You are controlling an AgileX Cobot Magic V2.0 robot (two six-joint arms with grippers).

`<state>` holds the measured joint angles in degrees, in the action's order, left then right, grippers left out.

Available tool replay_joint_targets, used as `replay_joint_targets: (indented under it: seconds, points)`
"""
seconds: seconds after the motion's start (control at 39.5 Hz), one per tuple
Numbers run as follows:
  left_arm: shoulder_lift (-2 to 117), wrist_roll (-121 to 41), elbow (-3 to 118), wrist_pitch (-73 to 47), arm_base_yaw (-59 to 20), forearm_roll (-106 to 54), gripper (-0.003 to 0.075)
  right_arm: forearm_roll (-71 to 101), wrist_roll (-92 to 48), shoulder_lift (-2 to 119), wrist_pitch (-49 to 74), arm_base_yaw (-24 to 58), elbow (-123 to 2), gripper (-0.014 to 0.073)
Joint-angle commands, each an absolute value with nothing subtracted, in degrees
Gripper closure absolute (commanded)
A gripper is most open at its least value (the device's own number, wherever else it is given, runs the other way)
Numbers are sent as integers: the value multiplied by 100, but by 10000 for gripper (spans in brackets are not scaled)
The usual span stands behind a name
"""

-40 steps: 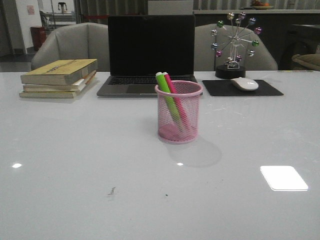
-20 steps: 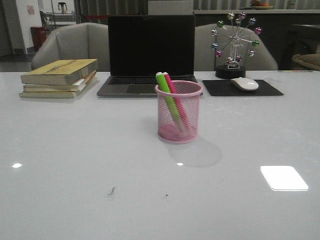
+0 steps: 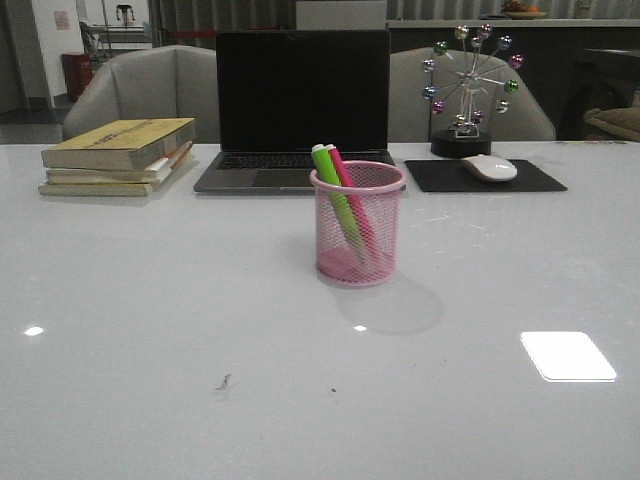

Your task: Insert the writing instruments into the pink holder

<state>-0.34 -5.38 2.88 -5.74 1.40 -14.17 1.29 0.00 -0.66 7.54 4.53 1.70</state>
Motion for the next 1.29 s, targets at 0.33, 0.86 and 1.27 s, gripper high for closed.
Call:
replay_joint_targets:
  seconds: [0.33,0.86,1.27]
  points:
    - [-153,721,-46,-87,152,-460,629,126,-56,-137,256,458,179,573]
    - [-153,367,-46,-30,152,-482,629,126,-56,-137,261,458,179,573]
    - [-153,367,-46,0,152,-482,629,126,-56,-137,261,458,179,573]
